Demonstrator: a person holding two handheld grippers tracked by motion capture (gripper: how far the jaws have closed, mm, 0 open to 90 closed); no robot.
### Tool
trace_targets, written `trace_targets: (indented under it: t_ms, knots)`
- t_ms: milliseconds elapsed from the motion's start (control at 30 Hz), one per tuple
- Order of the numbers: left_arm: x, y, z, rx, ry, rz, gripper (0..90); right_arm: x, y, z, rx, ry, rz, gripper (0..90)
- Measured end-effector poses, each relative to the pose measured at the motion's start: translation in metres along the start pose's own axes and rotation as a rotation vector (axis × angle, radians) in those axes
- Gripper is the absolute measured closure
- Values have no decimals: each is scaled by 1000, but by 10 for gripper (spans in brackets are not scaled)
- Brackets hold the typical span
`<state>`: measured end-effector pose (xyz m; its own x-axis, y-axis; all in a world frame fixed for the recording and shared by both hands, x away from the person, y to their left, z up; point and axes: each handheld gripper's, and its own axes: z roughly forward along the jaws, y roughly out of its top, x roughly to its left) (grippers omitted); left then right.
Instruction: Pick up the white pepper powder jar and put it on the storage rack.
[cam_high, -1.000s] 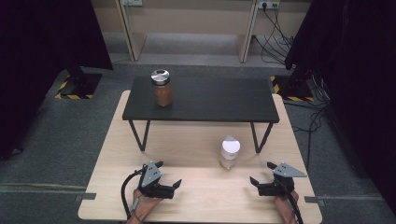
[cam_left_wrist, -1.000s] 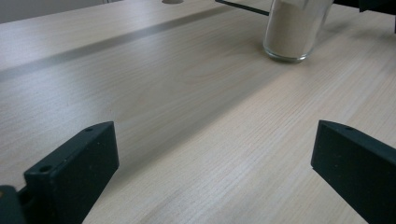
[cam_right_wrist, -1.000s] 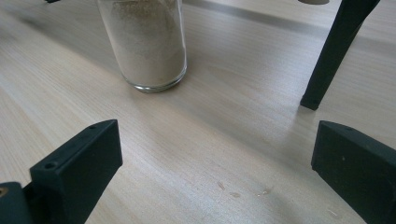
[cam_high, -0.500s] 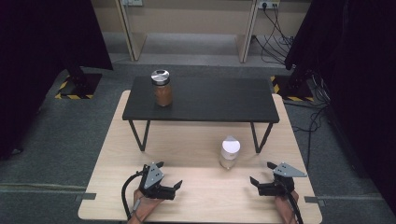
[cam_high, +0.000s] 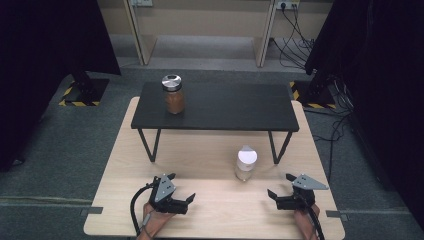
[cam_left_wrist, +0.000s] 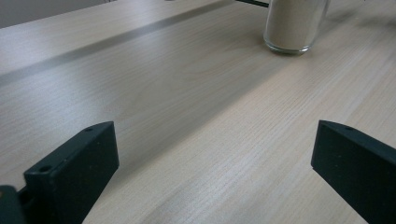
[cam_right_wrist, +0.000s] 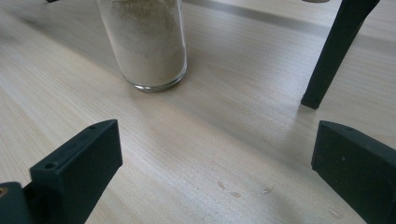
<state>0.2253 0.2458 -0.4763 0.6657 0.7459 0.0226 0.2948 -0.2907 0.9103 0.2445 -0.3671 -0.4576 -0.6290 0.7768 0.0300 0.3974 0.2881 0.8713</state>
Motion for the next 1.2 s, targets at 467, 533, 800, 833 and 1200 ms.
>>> trace_targets:
  t_ms: [467,533,800,833,1200]
  knots:
    - [0,0,0,1,-1,-1,0,-1,-1,-1,-5,8,-2,20]
    - [0,0,0,1,-1,-1,0,-1,-1,-1,-7,10,-8,21]
    - [0,1,0,5,-4,5,0,3,1,-7,-40,7,-17,18]
    - [0,1,1,4,-4,4,0,3,2,-9,-47,12,-21,15]
    - [0,2,1,8,-5,9,0,14,19,-10,-82,103,21,11]
